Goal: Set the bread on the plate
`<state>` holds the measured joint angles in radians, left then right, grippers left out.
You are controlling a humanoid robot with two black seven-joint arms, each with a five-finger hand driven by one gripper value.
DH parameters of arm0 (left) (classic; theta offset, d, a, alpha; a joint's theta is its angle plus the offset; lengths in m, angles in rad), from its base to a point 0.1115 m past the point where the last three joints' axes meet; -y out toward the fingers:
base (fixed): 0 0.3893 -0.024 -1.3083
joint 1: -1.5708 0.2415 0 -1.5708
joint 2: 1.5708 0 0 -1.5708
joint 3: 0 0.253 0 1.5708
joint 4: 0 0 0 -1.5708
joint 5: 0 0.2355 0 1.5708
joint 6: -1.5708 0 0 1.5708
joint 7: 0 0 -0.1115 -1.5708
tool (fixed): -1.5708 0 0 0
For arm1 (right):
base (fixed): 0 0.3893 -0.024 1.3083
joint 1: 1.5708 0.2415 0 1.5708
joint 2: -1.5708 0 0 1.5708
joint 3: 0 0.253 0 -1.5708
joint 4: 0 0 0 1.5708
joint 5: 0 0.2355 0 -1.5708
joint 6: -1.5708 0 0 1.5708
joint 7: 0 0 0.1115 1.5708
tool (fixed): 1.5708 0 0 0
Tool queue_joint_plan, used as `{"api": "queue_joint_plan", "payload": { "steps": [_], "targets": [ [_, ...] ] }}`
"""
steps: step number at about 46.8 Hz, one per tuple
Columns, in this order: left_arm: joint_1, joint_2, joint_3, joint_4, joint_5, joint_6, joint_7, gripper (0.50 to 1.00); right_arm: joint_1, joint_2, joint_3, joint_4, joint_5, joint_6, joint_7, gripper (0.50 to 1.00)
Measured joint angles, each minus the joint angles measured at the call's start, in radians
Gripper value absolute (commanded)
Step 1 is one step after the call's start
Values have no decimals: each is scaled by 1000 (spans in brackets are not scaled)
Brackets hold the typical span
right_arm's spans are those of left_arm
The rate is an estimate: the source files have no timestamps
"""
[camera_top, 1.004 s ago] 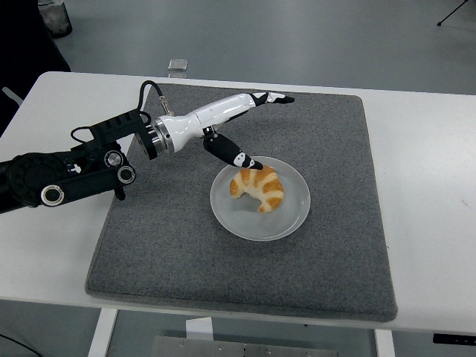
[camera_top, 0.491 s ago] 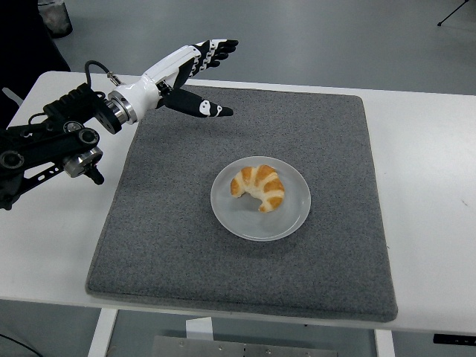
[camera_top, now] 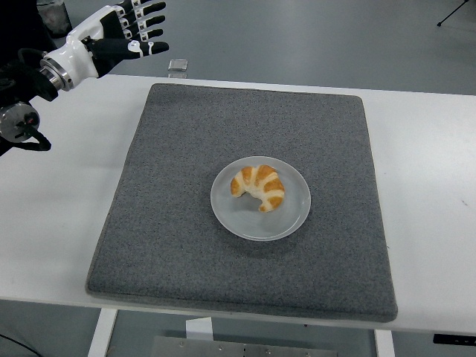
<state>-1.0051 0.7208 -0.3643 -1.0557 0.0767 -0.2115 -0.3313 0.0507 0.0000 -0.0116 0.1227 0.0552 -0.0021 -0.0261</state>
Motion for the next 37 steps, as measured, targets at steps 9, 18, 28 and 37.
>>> {"api": "queue_joint_plan", "payload": {
  "steps": [9, 18, 28, 37],
  "targets": [
    [17, -5, 0, 71, -111, -91, 21, 996, 0, 0, 0, 0, 0, 0, 0, 952],
    [34, -16, -2, 132, -239, -152, 99, 996, 0, 0, 0, 0, 0, 1, 0, 952],
    [38, -59, -12, 281, -374, -277, 197, 996, 0, 0, -1, 0, 0, 1, -1, 952],
    [48, -108, -42, 335, -506, -319, 326, 996, 0, 0, 0, 0, 0, 1, -1, 952]
  ]
}}
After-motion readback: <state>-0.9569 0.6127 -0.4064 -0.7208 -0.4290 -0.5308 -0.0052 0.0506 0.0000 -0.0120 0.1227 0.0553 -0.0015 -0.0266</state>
